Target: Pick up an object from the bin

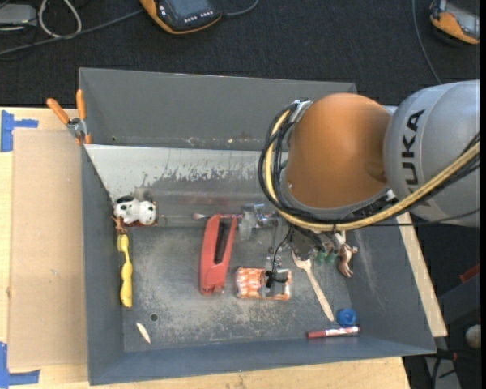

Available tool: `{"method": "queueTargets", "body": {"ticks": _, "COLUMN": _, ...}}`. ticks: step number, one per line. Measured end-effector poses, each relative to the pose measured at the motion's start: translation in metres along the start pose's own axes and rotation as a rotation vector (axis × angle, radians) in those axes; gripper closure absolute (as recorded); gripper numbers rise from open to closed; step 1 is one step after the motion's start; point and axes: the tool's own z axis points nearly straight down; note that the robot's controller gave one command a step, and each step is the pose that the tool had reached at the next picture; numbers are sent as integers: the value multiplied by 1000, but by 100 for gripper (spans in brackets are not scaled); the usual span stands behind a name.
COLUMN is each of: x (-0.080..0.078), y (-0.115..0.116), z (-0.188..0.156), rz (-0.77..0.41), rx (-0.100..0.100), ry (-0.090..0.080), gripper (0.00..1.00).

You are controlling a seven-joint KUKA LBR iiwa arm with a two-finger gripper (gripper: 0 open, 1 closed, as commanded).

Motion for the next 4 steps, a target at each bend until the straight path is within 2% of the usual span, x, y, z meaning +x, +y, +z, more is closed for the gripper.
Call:
{"method": "queueTargets", "body": {"ticks": 1, "x": -4, "y": -20, "z": -7, "rz": -207, "rx": -1, "ry": -2, "gripper": 0}}
{"method": "queueTargets", "body": {"ticks": 2, "x": 5, "y": -46, "z": 42, "rz": -238, "rx": -1, "ry": -3, "gripper": 0}}
{"method": "queueTargets", "body": {"ticks": 3, "x": 15, "y": -55, "z": 64, "rz": 25, "rx": -4, "ry": -3, "gripper": 0}}
{"method": "queueTargets", "body": {"ticks": 4, "x": 24, "y": -59, "z": 89, "rz": -117, "rx": -3, "ry": 0, "gripper": 0}}
